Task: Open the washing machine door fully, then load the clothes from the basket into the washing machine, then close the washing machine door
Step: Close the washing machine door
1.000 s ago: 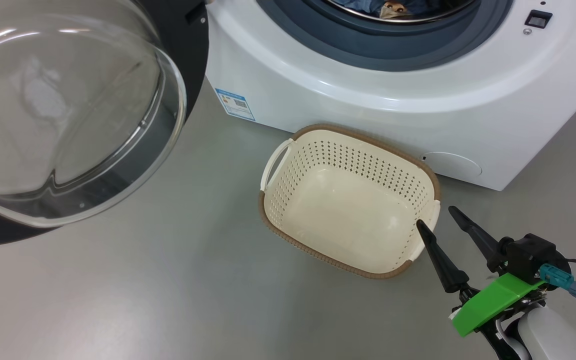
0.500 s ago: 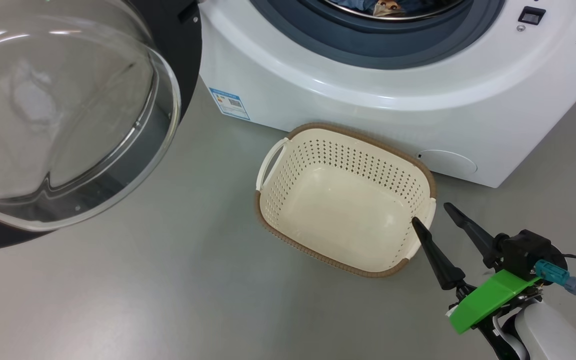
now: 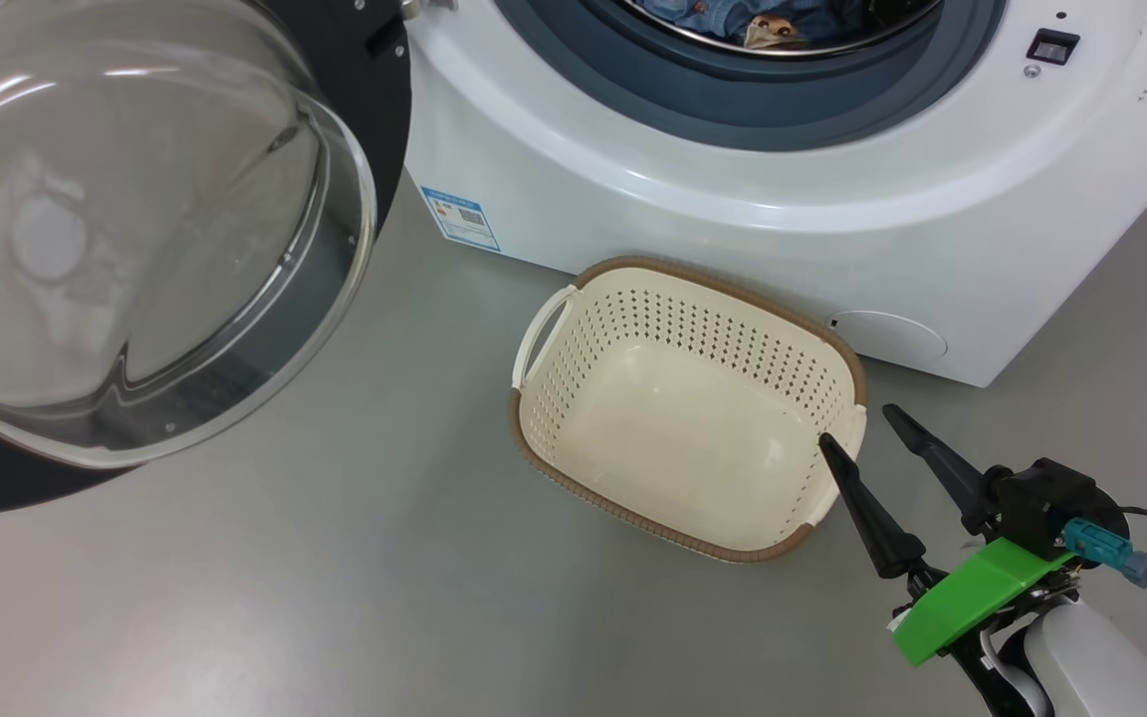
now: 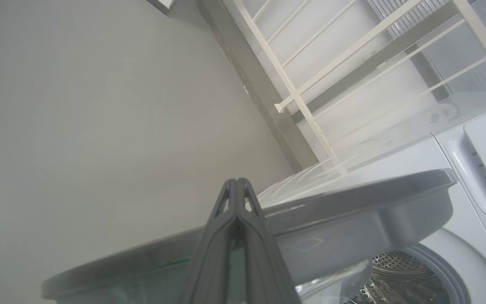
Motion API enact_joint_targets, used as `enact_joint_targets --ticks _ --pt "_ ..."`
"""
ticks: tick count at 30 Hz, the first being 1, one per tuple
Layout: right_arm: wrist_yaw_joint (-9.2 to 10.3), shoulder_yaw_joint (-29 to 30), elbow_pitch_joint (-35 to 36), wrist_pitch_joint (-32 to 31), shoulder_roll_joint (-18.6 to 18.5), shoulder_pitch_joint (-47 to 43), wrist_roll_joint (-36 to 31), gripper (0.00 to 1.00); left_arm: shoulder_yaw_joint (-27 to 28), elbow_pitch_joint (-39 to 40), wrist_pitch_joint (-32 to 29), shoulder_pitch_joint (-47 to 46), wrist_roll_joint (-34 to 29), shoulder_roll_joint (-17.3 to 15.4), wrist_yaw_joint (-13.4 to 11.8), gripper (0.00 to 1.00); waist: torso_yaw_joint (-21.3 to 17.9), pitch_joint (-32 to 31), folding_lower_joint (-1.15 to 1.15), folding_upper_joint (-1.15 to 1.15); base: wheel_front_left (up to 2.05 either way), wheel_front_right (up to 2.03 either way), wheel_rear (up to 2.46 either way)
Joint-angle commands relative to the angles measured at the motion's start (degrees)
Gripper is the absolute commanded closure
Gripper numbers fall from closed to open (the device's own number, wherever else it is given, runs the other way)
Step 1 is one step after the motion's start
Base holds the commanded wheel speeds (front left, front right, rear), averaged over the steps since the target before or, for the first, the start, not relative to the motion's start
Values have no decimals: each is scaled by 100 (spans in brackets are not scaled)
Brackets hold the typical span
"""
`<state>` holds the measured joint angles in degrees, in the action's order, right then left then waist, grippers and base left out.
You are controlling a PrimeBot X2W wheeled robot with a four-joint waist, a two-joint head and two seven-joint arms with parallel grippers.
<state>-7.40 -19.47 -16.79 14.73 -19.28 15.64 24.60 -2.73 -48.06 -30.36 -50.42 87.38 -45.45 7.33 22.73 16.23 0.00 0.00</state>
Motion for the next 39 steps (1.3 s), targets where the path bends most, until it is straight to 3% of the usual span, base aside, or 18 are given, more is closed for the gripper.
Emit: enact_joint_targets --ticks 1,39 --pt "-9 -101 112 27 12 21 -69 0 61 151 -149 53 28 -283 15 100 2 -20 0 0 0 0 0" --pt "-9 93 139 27 128 -157 -5 0 -79 1490 -1908 667 525 -298 15 100 27 -491 0 0 0 0 0"
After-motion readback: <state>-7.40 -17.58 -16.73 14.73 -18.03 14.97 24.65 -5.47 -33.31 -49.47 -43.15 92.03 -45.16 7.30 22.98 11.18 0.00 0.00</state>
